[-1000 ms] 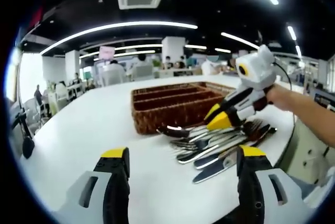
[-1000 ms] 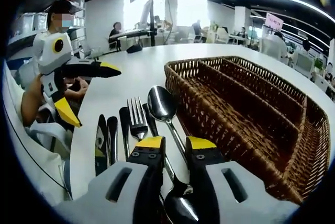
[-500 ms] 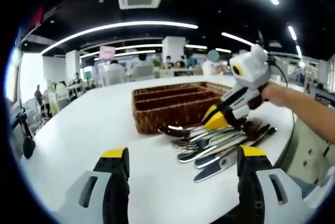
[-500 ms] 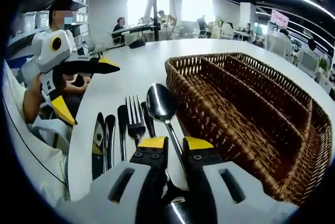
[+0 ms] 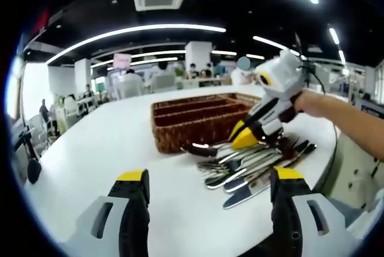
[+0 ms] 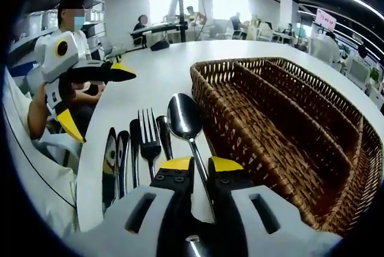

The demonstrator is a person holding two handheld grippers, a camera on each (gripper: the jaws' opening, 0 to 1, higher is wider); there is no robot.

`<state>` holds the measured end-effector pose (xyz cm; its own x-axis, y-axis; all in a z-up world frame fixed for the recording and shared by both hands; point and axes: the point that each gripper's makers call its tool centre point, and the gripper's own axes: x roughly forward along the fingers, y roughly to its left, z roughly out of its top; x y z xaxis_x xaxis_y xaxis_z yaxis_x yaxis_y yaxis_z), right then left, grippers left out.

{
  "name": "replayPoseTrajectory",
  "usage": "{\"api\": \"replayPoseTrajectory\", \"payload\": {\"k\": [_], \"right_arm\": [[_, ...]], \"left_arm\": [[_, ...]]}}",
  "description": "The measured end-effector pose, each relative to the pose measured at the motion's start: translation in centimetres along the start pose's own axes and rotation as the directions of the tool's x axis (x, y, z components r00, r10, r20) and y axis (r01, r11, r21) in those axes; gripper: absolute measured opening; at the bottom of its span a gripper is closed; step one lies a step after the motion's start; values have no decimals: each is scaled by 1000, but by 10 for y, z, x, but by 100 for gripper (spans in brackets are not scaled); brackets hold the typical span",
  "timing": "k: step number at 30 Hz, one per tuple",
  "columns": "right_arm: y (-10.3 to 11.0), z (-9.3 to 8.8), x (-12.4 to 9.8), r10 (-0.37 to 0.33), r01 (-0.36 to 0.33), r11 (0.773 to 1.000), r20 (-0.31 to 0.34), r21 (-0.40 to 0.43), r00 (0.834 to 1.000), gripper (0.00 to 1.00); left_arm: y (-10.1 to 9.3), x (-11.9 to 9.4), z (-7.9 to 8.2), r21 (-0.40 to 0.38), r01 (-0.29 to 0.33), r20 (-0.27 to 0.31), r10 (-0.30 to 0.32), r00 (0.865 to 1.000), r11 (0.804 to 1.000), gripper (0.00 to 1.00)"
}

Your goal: Arrange the knives, forks, and spoons in their matching storage slots by inserting each utensil handle-first until every utensil is classified and aligned in the correct compartment

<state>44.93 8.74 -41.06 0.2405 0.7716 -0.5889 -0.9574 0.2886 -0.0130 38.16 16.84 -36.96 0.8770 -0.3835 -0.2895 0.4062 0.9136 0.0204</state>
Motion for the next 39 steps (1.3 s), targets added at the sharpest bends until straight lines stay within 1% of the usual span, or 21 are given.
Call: {"api": "replayPoseTrajectory", "payload": {"k": [3, 5, 12, 14, 16, 19, 21, 27, 30, 32, 34, 36, 39], "right_arm": [[-2, 2, 3, 14, -14, 1000, -15, -27, 1000, 10], [-3, 3, 4, 18, -19, 999, -22, -29, 1000, 9], [-3, 3, 5, 44, -44, 999, -17, -27, 999, 7], [-4, 5, 5, 50, -51, 997, -17, -61, 999, 5], [-2, 5, 5, 68, -68, 996, -14, -65, 998, 4], [0, 5, 4, 74, -74, 994, -8, -81, 997, 4], [2, 5, 4, 83, -83, 990, -6, -116, 997, 3], [-1, 6, 6, 75, -75, 985, -6, -154, 997, 3], [-2, 6, 6, 68, -69, 976, -11, -209, 998, 3], [-1, 7, 6, 64, -66, 975, -15, -211, 998, 3], [1, 7, 5, 61, -63, 973, -15, -221, 998, 3], [-2, 7, 6, 57, -59, 970, -17, -235, 998, 3], [0, 6, 5, 56, -60, 970, -22, -237, 998, 3]], "left_arm": [[0, 0, -1, 0, -1, -1, 1, 1000, 1000, 84], [1, 0, -1, 3, -3, -4, 3, 1000, 1000, 84], [1, -1, -4, 1, -4, -12, 4, 1000, 1000, 84], [1, -1, -4, 2, -6, -10, 6, 1000, 1000, 84], [1, -1, -5, 2, -5, -12, 5, 1000, 1000, 84], [2, -1, -5, 3, -5, -14, 5, 1000, 1000, 84], [2, -2, -6, 7, -6, -16, 7, 1000, 1000, 83], [3, -3, -6, 8, -11, -17, 11, 1000, 1000, 83], [3, -3, -9, 23, -10, -34, 11, 999, 1000, 83], [2, -3, -10, 40, -10, -39, 11, 999, 999, 82], [2, -3, -9, 41, -9, -39, 11, 999, 999, 82], [3, -4, -6, 25, -11, -27, 11, 1000, 1000, 83], [5, -5, -6, 24, -19, -25, 20, 999, 1000, 83]]}}
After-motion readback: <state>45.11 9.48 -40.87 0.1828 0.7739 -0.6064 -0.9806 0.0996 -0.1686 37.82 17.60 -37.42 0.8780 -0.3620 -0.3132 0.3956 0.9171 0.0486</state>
